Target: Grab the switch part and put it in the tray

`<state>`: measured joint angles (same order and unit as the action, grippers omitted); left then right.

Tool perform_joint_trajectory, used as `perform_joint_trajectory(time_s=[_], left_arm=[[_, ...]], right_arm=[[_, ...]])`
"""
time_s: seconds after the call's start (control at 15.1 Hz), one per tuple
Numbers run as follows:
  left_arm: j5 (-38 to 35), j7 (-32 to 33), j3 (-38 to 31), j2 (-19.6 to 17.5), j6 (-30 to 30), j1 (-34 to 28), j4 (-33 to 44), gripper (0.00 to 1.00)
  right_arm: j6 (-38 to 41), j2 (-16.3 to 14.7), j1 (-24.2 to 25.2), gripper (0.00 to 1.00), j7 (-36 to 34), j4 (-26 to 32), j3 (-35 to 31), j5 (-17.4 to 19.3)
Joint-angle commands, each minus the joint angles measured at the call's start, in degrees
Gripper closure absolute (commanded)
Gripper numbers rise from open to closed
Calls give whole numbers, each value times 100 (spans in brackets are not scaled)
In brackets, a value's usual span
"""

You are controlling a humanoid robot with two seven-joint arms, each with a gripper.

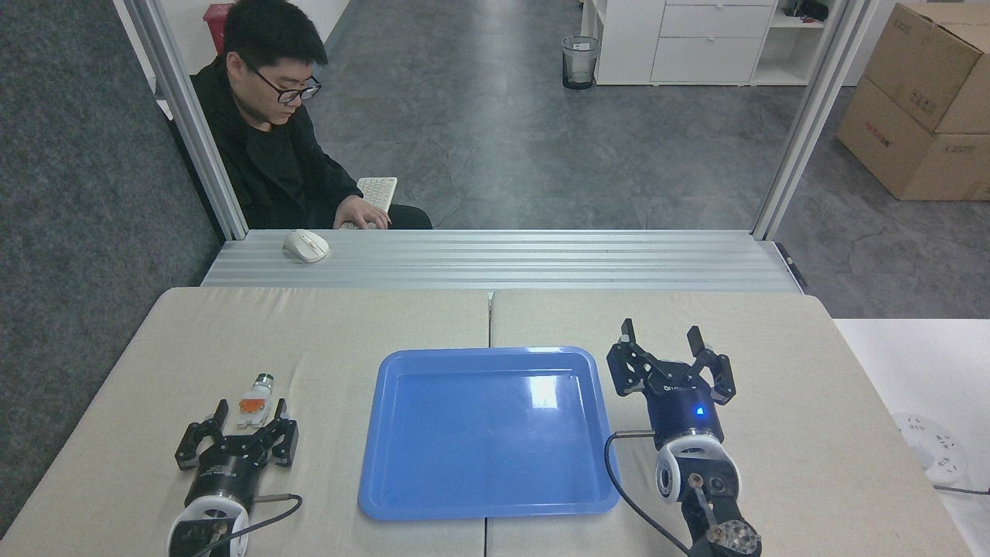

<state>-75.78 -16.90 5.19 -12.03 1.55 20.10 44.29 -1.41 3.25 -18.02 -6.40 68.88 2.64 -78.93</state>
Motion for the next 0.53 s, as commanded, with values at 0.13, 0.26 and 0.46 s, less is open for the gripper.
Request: perform_joint_trajectory(time_s=[0.13,0.26,0.46], left_arm=[[-16,-50,298,-19,-23,-112,-114,19],[-16,-50,333,-28,-32,-112,-114,36],[-7,-50,333,-45,-321,-103,-122,100]], right_arm=[[0,0,0,0,-1,3,0,0],[0,0,0,0,-1,3,0,0],[0,0,0,0,-1,-6,0,0]])
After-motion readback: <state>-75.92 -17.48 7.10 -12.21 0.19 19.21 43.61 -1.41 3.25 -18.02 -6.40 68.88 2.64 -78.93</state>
